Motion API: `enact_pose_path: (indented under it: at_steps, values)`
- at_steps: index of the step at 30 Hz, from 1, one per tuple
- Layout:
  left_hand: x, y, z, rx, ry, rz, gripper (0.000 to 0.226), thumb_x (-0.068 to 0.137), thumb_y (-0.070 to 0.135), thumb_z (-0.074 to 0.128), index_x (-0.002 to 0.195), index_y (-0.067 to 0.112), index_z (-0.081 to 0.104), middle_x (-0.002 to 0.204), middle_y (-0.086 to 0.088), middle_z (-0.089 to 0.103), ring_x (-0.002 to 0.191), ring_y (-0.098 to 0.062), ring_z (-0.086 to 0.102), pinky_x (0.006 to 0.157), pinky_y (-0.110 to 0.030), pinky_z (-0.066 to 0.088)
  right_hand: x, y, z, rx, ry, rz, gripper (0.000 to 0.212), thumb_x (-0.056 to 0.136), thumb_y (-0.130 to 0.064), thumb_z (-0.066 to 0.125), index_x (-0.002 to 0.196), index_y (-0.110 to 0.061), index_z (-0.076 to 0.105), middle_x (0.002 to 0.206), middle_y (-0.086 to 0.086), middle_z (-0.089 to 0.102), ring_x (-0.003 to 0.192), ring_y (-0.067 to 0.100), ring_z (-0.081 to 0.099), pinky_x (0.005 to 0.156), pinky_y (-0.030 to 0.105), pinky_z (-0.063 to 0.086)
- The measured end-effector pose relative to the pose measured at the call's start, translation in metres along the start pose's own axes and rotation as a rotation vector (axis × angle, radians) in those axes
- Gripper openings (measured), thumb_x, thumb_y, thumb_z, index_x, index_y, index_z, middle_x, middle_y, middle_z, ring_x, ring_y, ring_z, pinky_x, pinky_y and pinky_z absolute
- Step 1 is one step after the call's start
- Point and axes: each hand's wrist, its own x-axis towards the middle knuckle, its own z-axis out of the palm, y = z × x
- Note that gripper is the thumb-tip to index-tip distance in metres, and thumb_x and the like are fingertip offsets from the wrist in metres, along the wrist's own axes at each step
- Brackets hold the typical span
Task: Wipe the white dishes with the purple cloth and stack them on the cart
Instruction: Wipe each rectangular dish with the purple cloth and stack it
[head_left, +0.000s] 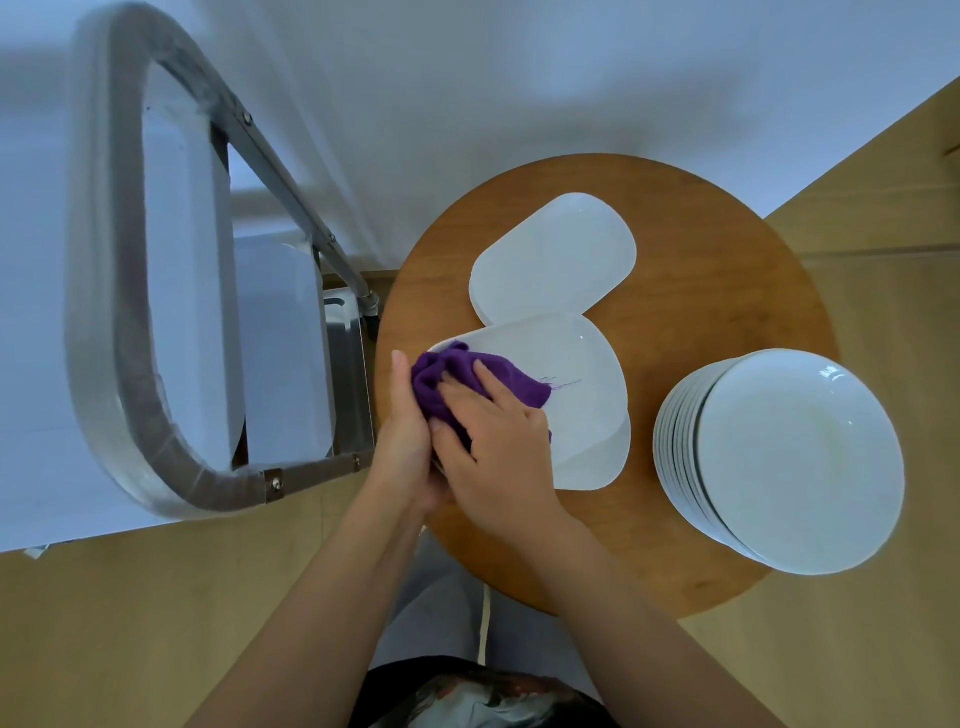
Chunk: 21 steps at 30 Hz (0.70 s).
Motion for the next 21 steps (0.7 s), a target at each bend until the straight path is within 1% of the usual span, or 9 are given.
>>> enact_pose_path:
  at_steps: [3, 5, 7, 9, 12, 14, 17, 18, 21]
  values:
    - [-0.001, 0.002, -0.001, -0.043, -0.012, -0.045, 0.053, 0.088, 0.059, 0.046, 0.108, 0.015, 0.067, 0.099, -0.012, 0.074, 0.087, -0.024, 0.072, 0.063, -0.032, 0.059, -0.003, 0.001, -0.007, -0.023, -0.070, -0.025, 0.038, 0.086, -0.030, 0.046, 0.120, -0.020, 0.061, 0.124, -0.002, 0.061, 0.120, 0.017, 0.048, 0.094, 0.027, 0.031]
    - [-0.001, 0.004, -0.004, -0.037, 0.017, -0.055, 0.045, 0.089, 0.054, 0.051, 0.105, 0.015, 0.067, 0.097, -0.012, 0.074, 0.084, -0.025, 0.073, 0.063, -0.034, 0.059, -0.007, 0.003, -0.011, -0.011, -0.094, -0.072, 0.034, 0.086, -0.030, 0.048, 0.115, -0.019, 0.063, 0.119, -0.002, 0.063, 0.116, 0.017, 0.051, 0.093, 0.026, 0.031]
    - [0.000, 0.003, -0.006, -0.023, 0.044, -0.062, 0.043, 0.088, 0.053, 0.052, 0.105, 0.016, 0.066, 0.099, -0.012, 0.073, 0.087, -0.026, 0.072, 0.069, -0.037, 0.059, -0.012, 0.008, -0.014, -0.026, -0.108, -0.138, 0.032, 0.085, -0.029, 0.052, 0.111, -0.018, 0.065, 0.115, -0.001, 0.066, 0.116, 0.018, 0.053, 0.095, 0.033, 0.037]
    - [-0.001, 0.003, -0.008, -0.027, 0.038, -0.096, 0.045, 0.087, 0.054, 0.053, 0.107, 0.015, 0.064, 0.095, -0.013, 0.074, 0.084, -0.027, 0.072, 0.066, -0.038, 0.059, -0.016, 0.019, -0.017, -0.081, -0.124, -0.252, 0.031, 0.081, -0.030, 0.058, 0.109, -0.018, 0.066, 0.113, -0.002, 0.067, 0.118, 0.021, 0.055, 0.095, 0.042, 0.043]
    - [-0.001, 0.005, -0.012, -0.074, -0.002, -0.168, 0.046, 0.086, 0.055, 0.055, 0.110, 0.016, 0.060, 0.090, -0.014, 0.074, 0.079, -0.029, 0.073, 0.059, -0.039, 0.058, -0.022, 0.038, -0.022, -0.224, -0.162, -0.449, 0.045, 0.074, -0.038, 0.072, 0.114, -0.018, 0.066, 0.119, 0.000, 0.065, 0.122, 0.027, 0.053, 0.096, 0.048, 0.041]
    - [0.000, 0.005, -0.014, -0.087, -0.001, -0.176, 0.043, 0.085, 0.052, 0.057, 0.110, 0.018, 0.059, 0.092, -0.013, 0.074, 0.086, -0.030, 0.071, 0.059, -0.039, 0.058, -0.023, 0.047, -0.023, -0.316, -0.141, -0.536, 0.053, 0.068, -0.040, 0.079, 0.114, -0.019, 0.067, 0.122, 0.003, 0.064, 0.120, 0.030, 0.054, 0.096, 0.053, 0.042]
    - [0.001, 0.005, -0.015, -0.060, 0.015, -0.147, 0.032, 0.085, 0.046, 0.058, 0.105, 0.022, 0.058, 0.080, -0.009, 0.075, 0.091, -0.030, 0.066, 0.057, -0.038, 0.057, -0.025, 0.059, -0.022, -0.397, -0.086, -0.621, 0.058, 0.063, -0.038, 0.084, 0.115, -0.019, 0.067, 0.123, 0.007, 0.063, 0.118, 0.033, 0.055, 0.094, 0.057, 0.044]
    - [0.001, 0.006, -0.017, -0.039, 0.006, -0.131, 0.029, 0.086, 0.044, 0.056, 0.106, 0.023, 0.058, 0.080, -0.008, 0.075, 0.091, -0.030, 0.065, 0.057, -0.038, 0.057, -0.027, 0.066, -0.023, -0.413, -0.072, -0.639, 0.059, 0.062, -0.036, 0.085, 0.116, -0.019, 0.067, 0.123, 0.007, 0.062, 0.118, 0.033, 0.055, 0.094, 0.057, 0.045]
    - [0.003, 0.019, -0.025, 0.077, -0.064, -0.098, 0.029, 0.089, 0.041, 0.051, 0.113, 0.027, 0.058, 0.091, -0.006, 0.075, 0.088, -0.030, 0.071, 0.063, -0.041, 0.057, -0.032, 0.094, -0.033, -0.473, -0.059, -0.657, 0.064, 0.064, -0.028, 0.085, 0.122, -0.017, 0.061, 0.125, 0.010, 0.061, 0.119, 0.036, 0.054, 0.091, 0.056, 0.047]
